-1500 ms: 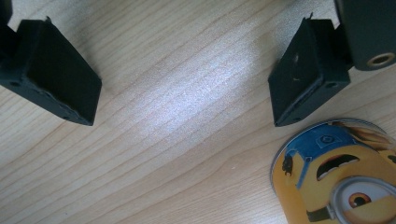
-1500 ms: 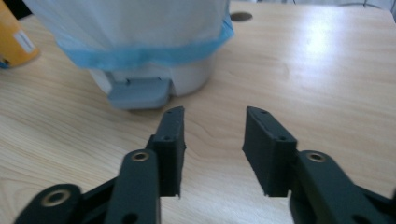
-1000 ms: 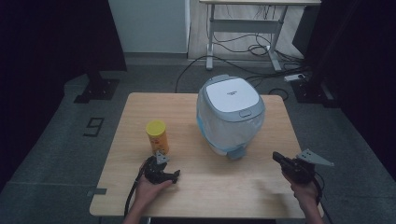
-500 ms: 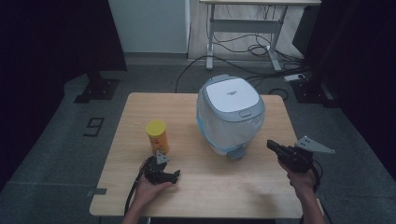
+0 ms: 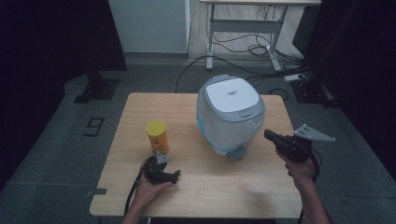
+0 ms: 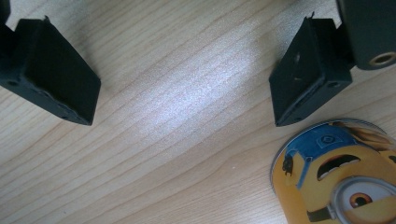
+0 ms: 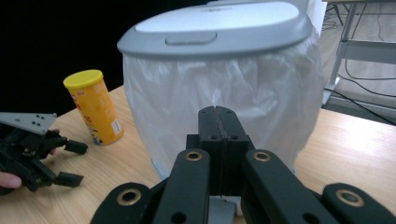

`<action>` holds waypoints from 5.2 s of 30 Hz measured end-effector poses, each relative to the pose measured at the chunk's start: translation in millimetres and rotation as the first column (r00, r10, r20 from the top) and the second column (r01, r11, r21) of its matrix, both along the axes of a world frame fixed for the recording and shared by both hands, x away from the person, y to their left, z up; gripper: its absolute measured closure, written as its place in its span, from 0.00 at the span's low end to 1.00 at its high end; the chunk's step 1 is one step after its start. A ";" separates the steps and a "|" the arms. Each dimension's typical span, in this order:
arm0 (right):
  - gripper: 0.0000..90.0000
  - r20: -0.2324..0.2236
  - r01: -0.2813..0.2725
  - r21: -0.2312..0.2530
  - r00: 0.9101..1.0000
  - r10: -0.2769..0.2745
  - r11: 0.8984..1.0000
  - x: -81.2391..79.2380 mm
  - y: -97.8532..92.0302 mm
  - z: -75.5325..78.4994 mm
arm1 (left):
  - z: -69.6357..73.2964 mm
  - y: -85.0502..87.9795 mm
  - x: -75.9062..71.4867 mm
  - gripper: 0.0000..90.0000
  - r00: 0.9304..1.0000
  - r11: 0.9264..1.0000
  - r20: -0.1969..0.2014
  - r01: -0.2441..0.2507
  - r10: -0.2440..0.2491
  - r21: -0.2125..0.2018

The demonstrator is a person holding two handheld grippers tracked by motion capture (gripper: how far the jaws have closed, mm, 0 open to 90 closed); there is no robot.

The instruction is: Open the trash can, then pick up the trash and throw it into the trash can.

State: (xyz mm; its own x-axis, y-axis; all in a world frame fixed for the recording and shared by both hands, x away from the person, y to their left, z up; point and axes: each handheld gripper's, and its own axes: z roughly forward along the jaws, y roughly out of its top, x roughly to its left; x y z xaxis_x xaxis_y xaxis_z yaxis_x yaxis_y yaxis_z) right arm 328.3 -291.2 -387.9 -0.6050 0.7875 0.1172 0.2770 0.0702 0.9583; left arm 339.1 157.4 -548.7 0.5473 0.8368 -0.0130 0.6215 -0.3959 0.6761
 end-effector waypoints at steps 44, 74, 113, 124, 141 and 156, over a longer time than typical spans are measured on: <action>0.99 -0.023 -0.049 0.003 0.999 0.049 0.999 63.7 50.3 37.0 | -0.1 -0.5 1.6 0.09 1.000 1.000 0.001 0.013 -0.013 0.000; 0.97 0.019 -0.033 0.027 0.999 0.033 0.999 39.1 26.0 33.3 | -0.1 -0.9 2.0 0.10 1.000 1.000 0.000 0.015 -0.015 -0.002; 0.38 -0.180 0.089 -0.099 0.978 -0.105 0.991 -16.6 -35.9 -133.3 | 1.5 1.0 -0.3 0.17 1.000 1.000 0.006 0.029 -0.029 -0.007; 0.38 -0.212 0.080 -0.135 0.971 -0.108 0.988 -16.5 -36.1 -143.8 | 17.9 9.4 -7.3 0.17 0.996 0.999 0.093 0.010 -0.005 -0.045; 0.38 -0.237 0.080 -0.168 0.964 -0.119 0.982 -14.2 -36.6 -149.3 | 30.9 49.0 -6.2 0.16 0.987 0.987 0.125 -0.087 0.104 -0.137; 0.38 -0.267 0.073 -0.186 0.956 -0.122 0.980 -10.7 -39.6 -154.6 | 30.7 56.7 8.2 0.12 0.983 0.985 0.126 -0.120 0.136 -0.124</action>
State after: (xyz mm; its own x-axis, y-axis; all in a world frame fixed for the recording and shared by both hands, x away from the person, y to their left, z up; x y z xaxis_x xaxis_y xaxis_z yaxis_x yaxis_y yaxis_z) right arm 317.6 -330.8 -542.5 -0.4876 0.8640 0.1255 0.5423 0.1871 0.8191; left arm 347.4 214.0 -518.1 0.4392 0.8971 -0.0477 0.5627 -0.2332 0.7931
